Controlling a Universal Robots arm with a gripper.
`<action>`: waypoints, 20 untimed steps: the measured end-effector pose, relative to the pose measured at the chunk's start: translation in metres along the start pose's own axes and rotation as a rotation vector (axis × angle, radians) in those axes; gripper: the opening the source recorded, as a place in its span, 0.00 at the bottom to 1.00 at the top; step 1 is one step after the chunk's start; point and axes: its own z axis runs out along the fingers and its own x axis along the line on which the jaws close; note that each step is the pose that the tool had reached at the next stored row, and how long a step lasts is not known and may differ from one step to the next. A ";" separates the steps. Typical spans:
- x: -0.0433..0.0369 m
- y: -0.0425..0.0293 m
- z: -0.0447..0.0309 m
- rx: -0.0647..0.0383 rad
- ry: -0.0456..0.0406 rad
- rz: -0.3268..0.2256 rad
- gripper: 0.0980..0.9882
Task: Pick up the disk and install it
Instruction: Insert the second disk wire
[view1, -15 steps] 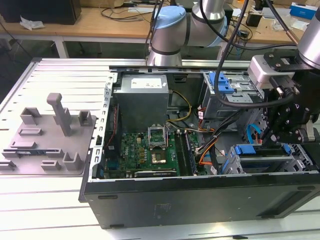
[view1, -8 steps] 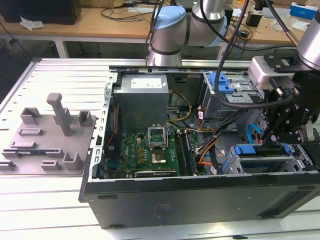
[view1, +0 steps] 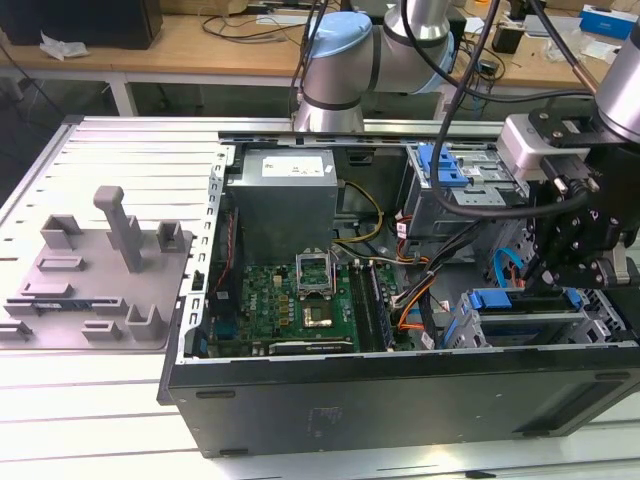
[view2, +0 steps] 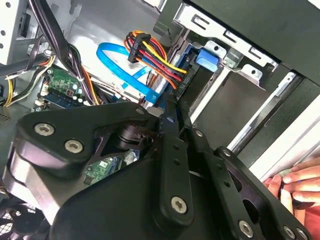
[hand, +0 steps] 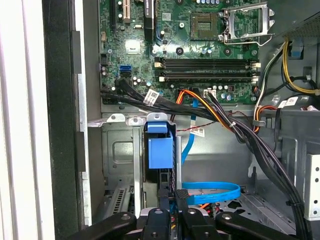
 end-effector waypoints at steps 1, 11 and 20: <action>0.0000 -0.0002 0.0002 0.000 0.0001 0.000 0.07; 0.0002 -0.0009 0.0045 -0.001 0.0000 0.000 0.07; 0.0004 -0.0006 0.0097 -0.001 0.0003 0.000 0.07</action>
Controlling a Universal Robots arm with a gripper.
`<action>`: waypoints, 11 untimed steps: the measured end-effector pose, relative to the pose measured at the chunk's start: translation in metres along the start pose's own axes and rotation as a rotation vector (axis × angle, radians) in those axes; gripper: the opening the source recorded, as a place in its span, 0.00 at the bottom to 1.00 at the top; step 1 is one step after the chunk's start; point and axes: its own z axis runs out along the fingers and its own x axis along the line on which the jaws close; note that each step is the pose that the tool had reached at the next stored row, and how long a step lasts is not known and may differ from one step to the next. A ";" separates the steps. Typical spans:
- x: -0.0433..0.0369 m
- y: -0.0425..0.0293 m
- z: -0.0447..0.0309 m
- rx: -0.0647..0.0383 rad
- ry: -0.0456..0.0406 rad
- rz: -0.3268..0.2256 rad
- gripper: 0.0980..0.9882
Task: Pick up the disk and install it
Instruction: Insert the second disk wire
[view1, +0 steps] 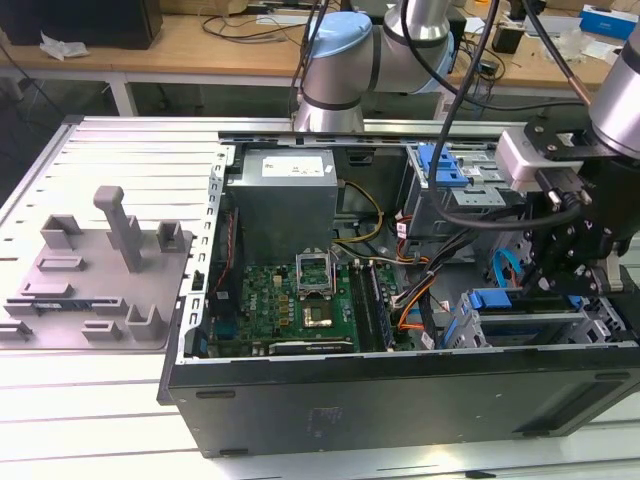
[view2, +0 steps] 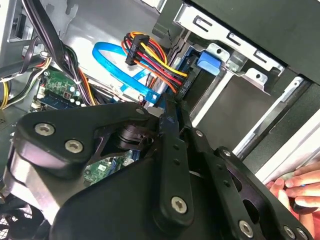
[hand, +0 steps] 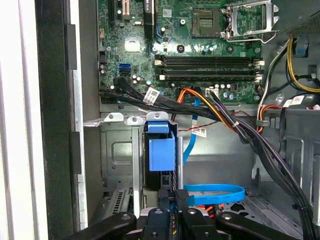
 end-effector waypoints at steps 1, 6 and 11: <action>0.0000 0.0000 -0.0002 0.000 -0.0005 0.000 0.08; -0.0008 -0.0008 -0.0139 0.000 -0.0002 0.000 0.22; -0.0019 -0.0028 -0.0263 0.000 -0.0002 0.000 0.21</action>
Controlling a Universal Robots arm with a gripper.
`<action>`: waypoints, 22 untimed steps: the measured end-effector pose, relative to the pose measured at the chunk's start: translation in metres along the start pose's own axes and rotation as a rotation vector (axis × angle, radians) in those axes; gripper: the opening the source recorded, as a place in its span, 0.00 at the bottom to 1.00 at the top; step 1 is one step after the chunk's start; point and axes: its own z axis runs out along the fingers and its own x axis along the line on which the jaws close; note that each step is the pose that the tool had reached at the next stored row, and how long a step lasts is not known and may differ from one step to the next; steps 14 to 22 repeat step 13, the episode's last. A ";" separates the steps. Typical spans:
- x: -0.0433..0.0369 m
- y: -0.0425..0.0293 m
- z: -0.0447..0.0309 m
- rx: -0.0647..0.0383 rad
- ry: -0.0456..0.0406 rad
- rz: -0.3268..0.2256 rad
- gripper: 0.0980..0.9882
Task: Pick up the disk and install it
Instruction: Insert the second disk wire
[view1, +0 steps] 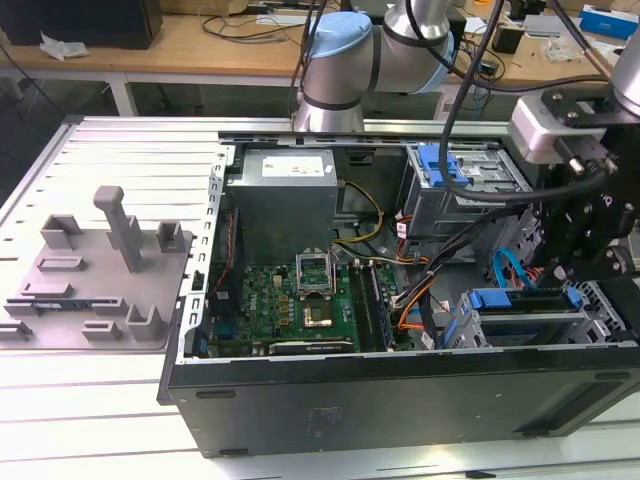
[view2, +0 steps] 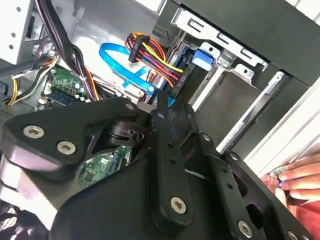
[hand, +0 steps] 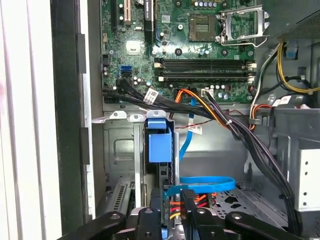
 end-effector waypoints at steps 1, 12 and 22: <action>-0.0005 -0.0003 -0.0018 0.000 0.0000 0.000 0.21; -0.0028 -0.0004 -0.0031 0.000 0.0022 0.000 0.01; -0.0029 -0.0004 -0.0032 0.000 0.0022 0.000 0.01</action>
